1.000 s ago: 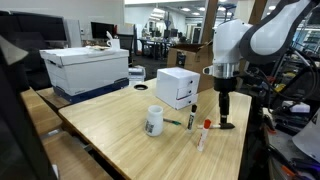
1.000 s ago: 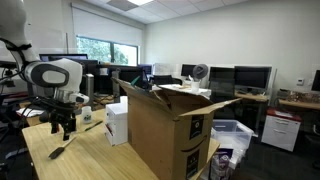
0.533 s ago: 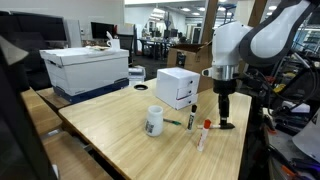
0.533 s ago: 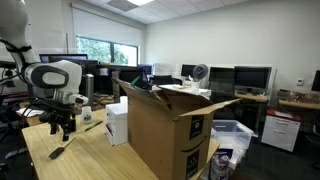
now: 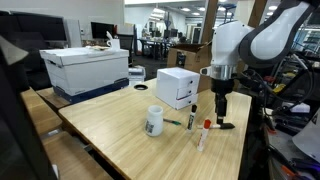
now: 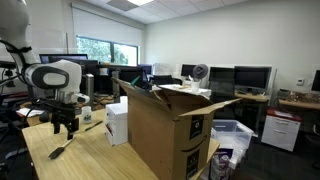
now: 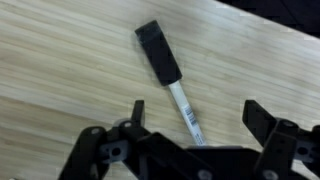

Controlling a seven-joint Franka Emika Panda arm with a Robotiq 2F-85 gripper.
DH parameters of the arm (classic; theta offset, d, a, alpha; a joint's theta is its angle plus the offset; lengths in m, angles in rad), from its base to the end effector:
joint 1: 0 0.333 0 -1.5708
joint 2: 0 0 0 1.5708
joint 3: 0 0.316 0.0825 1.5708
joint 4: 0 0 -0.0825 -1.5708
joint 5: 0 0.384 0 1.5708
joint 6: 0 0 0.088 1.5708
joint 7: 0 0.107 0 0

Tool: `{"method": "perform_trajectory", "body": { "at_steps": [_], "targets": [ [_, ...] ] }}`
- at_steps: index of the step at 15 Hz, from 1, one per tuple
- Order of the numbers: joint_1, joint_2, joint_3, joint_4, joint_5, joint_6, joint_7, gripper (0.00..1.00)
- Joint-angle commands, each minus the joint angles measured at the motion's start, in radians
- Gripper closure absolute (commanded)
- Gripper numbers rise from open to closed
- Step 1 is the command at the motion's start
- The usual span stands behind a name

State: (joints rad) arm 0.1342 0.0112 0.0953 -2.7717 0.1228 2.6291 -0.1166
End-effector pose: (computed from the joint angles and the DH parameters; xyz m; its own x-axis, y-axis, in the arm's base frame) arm 0.3595 0.0811 0.1982 0.9606 0.2343 -0.1494 0.2274 -0.9718 -0.0619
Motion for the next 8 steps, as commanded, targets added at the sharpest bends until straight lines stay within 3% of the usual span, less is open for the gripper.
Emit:
{"method": "perform_trajectory", "body": {
  "at_steps": [1, 8],
  "targets": [
    [-0.012, 0.042, 0.007, 0.001, 0.009, 0.046, -0.063, 0.00],
    [-0.016, 0.112, 0.024, 0.014, 0.028, 0.103, -0.057, 0.00]
  ]
}}
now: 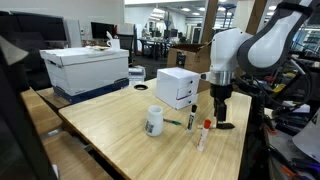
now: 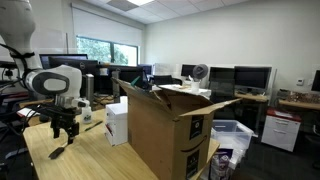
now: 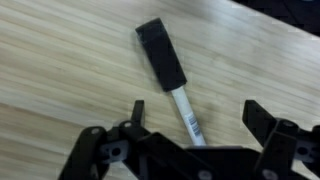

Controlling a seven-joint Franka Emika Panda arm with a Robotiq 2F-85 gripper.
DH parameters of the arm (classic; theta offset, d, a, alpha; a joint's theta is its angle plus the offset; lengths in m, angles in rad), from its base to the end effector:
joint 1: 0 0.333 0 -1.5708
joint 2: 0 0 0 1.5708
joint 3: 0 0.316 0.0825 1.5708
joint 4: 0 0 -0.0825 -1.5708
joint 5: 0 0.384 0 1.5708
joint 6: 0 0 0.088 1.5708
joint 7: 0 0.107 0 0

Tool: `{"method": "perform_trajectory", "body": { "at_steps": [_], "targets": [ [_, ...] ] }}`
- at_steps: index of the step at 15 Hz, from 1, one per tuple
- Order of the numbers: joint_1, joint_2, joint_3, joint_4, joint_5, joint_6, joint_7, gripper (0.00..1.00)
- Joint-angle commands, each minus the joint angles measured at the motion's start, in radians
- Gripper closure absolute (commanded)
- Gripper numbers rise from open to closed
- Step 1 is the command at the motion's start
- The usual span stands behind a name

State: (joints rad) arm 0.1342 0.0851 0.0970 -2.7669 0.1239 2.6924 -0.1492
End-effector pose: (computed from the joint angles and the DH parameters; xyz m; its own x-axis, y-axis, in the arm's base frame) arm 0.3584 0.0814 0.1768 0.9524 0.2636 -0.1532 0.2561 -0.9643 -0.0670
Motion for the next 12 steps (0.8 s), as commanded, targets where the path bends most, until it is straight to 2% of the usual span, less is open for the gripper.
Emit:
{"method": "perform_trajectory", "body": {
  "at_steps": [1, 3, 5, 7, 12],
  "targets": [
    [-0.016, 0.048, 0.027, 0.012, 0.031, 0.046, -0.021, 0.00],
    [-0.018, 0.065, 0.034, 0.020, 0.033, 0.053, -0.018, 0.04],
    [-0.021, 0.084, 0.042, 0.029, 0.032, 0.057, -0.014, 0.18],
    [-0.023, 0.104, 0.047, 0.040, 0.023, 0.055, -0.008, 0.44],
    [-0.030, 0.116, 0.044, 0.054, 0.016, 0.043, 0.005, 0.70]
  ]
}}
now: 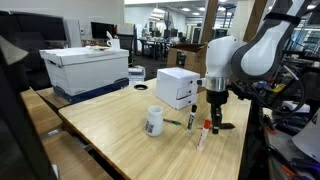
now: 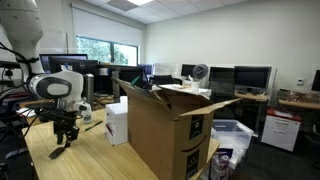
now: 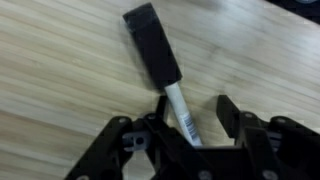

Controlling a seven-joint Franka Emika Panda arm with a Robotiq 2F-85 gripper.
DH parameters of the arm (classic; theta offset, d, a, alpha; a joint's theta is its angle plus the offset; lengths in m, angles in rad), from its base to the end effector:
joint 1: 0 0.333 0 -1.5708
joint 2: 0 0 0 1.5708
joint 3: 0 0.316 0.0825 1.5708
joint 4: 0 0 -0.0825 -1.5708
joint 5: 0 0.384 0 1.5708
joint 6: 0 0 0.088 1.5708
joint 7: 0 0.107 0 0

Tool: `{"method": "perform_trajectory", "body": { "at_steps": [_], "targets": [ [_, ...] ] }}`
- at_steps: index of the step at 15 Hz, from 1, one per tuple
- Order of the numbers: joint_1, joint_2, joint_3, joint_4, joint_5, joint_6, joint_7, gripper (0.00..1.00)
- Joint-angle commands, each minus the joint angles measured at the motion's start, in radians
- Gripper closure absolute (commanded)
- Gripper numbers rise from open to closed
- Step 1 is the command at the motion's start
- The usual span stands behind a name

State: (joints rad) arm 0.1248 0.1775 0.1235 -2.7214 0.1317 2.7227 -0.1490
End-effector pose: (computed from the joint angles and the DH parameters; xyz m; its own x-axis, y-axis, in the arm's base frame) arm 0.3660 0.0910 0.1561 0.9476 0.2715 -0.1686 0.2615 -0.9619 -0.0792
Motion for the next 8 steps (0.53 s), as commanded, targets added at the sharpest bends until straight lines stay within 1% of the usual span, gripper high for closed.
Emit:
{"method": "perform_trajectory", "body": {
  "at_steps": [1, 4, 6, 7, 8],
  "targets": [
    [-0.025, 0.022, 0.017, 0.010, 0.010, 0.007, 0.007, 0.74],
    [-0.029, 0.009, 0.025, 0.011, 0.021, -0.011, 0.000, 0.92],
    [-0.027, 0.000, 0.029, 0.010, 0.018, -0.020, 0.003, 0.96],
    [-0.023, -0.003, 0.026, 0.012, 0.009, -0.030, 0.014, 0.96],
    [-0.010, -0.009, 0.011, 0.012, -0.029, -0.051, 0.054, 0.93]
  ]
}}
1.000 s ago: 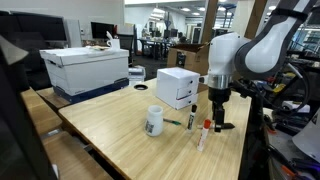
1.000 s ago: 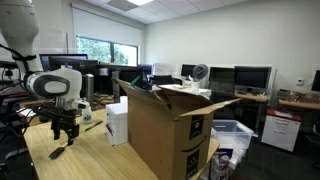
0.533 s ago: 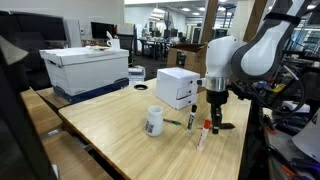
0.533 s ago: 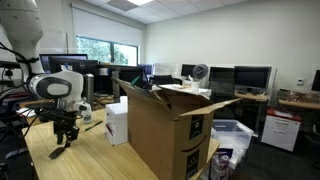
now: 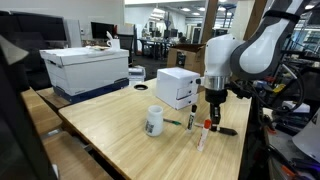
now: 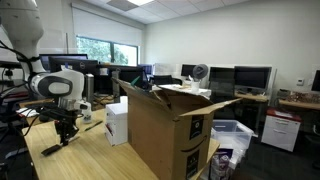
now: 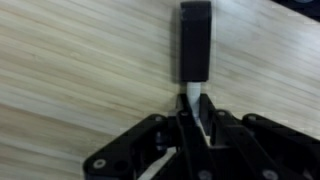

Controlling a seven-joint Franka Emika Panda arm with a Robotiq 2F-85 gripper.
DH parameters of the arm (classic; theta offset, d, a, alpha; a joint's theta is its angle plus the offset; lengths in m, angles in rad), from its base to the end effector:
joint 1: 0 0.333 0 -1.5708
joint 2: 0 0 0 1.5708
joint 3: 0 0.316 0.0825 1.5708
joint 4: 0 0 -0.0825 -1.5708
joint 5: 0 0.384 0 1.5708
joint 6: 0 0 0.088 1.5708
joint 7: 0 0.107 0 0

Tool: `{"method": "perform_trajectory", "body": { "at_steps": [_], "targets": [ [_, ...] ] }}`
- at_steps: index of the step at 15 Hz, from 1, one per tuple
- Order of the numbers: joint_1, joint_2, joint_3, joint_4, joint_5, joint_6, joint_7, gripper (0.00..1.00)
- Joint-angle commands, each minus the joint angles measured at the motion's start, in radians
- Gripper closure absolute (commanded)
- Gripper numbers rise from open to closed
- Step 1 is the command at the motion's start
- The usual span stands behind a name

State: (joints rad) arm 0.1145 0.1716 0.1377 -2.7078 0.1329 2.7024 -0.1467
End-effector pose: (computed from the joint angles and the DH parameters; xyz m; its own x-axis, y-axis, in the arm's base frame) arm 0.3704 0.0942 0.1604 0.9470 0.2732 -0.1690 0.2625 -0.9613 -0.0834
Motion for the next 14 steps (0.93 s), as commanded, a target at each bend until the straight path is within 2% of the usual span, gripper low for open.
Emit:
{"method": "perform_trajectory", "body": {
  "at_steps": [1, 9, 14],
  "targets": [
    [0.003, -0.015, -0.008, 0.002, -0.041, -0.058, 0.074, 0.94],
    [0.046, -0.088, -0.022, 0.054, -0.204, -0.231, 0.297, 0.93],
    [0.062, -0.147, 0.004, 0.079, -0.192, -0.269, 0.326, 0.93]
  ]
}}
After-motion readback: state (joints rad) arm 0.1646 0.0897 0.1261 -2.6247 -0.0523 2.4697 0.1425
